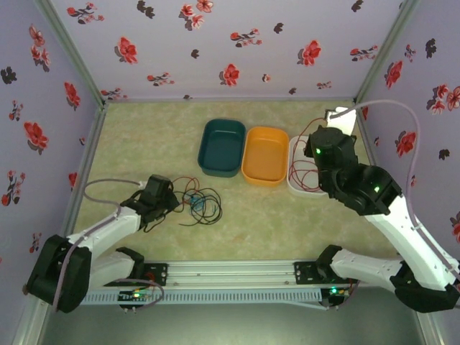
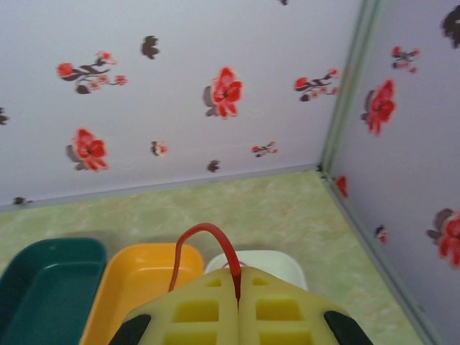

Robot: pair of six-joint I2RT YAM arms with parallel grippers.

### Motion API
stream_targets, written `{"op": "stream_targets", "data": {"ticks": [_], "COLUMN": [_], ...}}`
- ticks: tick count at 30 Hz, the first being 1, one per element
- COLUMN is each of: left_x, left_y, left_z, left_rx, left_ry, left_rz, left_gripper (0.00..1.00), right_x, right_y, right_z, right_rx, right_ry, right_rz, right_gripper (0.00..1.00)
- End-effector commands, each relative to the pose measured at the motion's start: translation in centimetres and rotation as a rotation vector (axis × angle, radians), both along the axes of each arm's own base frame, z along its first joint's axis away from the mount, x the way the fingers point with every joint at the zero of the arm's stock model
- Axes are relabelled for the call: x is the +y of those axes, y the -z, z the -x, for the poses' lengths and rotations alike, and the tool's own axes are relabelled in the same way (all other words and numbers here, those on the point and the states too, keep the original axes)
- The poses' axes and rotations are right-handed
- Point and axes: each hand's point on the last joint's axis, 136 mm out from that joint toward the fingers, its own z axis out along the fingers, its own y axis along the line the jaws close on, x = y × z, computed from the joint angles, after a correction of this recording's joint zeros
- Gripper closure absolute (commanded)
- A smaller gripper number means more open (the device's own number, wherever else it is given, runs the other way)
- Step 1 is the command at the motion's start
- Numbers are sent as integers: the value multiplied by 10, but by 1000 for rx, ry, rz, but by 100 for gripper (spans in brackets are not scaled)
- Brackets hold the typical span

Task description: Untangle the cables

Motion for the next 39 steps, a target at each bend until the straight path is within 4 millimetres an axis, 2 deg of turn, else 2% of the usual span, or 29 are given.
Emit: {"op": "stream_targets", "data": {"ticks": [1, 8, 16, 20, 25, 33, 39], "left_x": [3, 0, -2, -2, -3, -4, -2], "left_y": [-23, -50, -66, -76, -86, -82, -78], "left_z": [-10, -18, -21, -24, -31, -32, -30], "left_rx": [-64, -142, -196, -236, -278, -269, -261], "left_ry": [33, 70, 111, 121, 109, 106, 102], "left_rz": [-40, -39, -55, -57, -47, -48, -49], "left_gripper": [97, 96, 96, 96, 95, 95, 95], "right_x": [-24, -45, -51, -52, -53, -56, -57], "right_y": [-5, -5, 20, 40, 74, 125, 150], "right_z": [1, -14, -48, -61, -76, -98, -109], "right_rx": [8, 20, 101, 150, 217, 292, 276], "right_ry": [114, 215, 236, 235, 239, 259, 279], "right_rz": [99, 142, 138, 115, 73, 18, -58], "right_gripper": [100, 100, 100, 100, 100, 100, 100]}}
